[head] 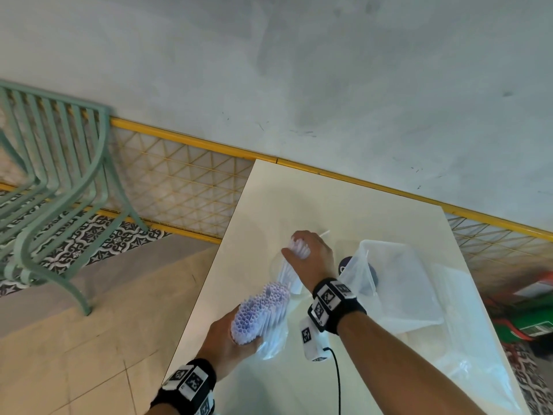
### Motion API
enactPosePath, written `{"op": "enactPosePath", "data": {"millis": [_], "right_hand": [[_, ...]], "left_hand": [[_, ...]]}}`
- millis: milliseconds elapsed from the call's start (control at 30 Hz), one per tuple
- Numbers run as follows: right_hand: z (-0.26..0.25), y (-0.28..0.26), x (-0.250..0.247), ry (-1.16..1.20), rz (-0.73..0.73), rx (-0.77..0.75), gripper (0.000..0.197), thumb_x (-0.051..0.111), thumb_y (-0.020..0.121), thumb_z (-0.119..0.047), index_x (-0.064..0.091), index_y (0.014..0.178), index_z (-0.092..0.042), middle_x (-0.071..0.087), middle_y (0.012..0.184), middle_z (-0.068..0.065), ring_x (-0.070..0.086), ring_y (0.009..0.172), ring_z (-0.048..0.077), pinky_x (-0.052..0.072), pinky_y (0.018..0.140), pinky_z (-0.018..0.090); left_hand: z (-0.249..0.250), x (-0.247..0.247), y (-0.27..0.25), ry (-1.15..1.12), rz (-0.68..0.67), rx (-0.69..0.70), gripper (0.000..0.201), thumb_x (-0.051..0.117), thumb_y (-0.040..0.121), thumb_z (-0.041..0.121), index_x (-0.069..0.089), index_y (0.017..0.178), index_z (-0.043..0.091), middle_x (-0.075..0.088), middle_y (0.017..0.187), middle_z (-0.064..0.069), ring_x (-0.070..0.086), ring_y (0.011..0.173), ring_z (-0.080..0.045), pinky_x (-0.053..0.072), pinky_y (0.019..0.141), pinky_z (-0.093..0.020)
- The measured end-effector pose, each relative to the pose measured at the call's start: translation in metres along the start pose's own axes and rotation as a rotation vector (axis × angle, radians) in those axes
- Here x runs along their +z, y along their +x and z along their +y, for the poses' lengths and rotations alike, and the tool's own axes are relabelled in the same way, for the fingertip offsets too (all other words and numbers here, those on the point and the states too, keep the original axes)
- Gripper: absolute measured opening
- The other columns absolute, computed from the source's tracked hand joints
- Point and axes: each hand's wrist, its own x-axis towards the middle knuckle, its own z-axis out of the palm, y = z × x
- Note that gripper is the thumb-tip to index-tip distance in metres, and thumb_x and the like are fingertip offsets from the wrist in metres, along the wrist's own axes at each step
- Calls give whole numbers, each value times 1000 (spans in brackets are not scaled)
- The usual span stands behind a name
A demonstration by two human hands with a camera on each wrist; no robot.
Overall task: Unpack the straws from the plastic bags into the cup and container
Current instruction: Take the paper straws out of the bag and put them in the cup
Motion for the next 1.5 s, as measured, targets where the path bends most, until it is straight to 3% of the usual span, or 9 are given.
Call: {"op": "enactPosePath", "data": {"millis": [233,400,533,633,767,933,1267,1400,1500], "right_hand": [[-3,9,17,213,138,188,23,63,79,-5,56,97,-18,56,77,-6,50,62,17,40,54,20],[-8,17,25,108,-33,25,10,70,83,-14,69,92,-18,57,106,3,55,78,0,35,70,-3],[10,26,6,278,-16,11,30,51,93,-47,62,114,-29,48,122,-7,52,109,6,40,92,17],[41,44,-3,250,155,207,21,46,98,-16,63,96,-28,62,109,-1,64,92,18,47,75,26],[75,59,9,-150,-171,290,50,45,84,14,64,113,-22,55,123,4,58,108,23,41,73,18],[106,75,49,-546,-455,156,59,56,88,6,46,140,-20,43,147,1,50,129,23,37,99,17],[123,73,65,-800,-552,-67,25,44,100,-9,59,120,-4,63,123,13,59,114,30,43,95,32],[82,92,36,-584,-299,-124,15,43,98,-8,55,99,-16,60,98,10,60,95,30,43,78,36],[23,113,-9,-279,91,-105,20,44,100,-11,57,115,-14,64,103,10,60,90,28,49,77,37]], "left_hand": [[2,-5,1,9,-2,7,49,83,72,27,53,107,44,57,104,46,58,99,18,43,79,1],[2,-18,6,20,54,-36,48,85,70,26,56,105,42,66,99,29,59,95,18,44,76,1],[-3,-28,10,16,76,-63,44,85,70,26,59,101,41,67,94,35,61,93,16,45,77,-5],[-9,-33,13,-17,85,-98,44,86,68,29,64,106,32,68,99,32,65,93,8,49,83,-16],[-10,-32,12,-49,77,-97,45,84,71,27,64,110,28,68,101,31,65,95,8,47,82,-10],[-11,-30,13,-86,71,-105,47,84,71,27,63,113,26,70,104,26,65,98,6,48,83,-10],[-12,-29,13,-135,102,-177,52,87,68,30,62,114,27,72,105,15,65,99,4,50,95,-25],[-14,-30,13,-110,72,-142,63,85,66,39,61,122,24,70,112,17,64,105,1,50,99,-31],[-12,-31,13,-109,61,-145,61,85,69,35,60,123,23,70,112,17,64,104,3,50,100,-30]]}}
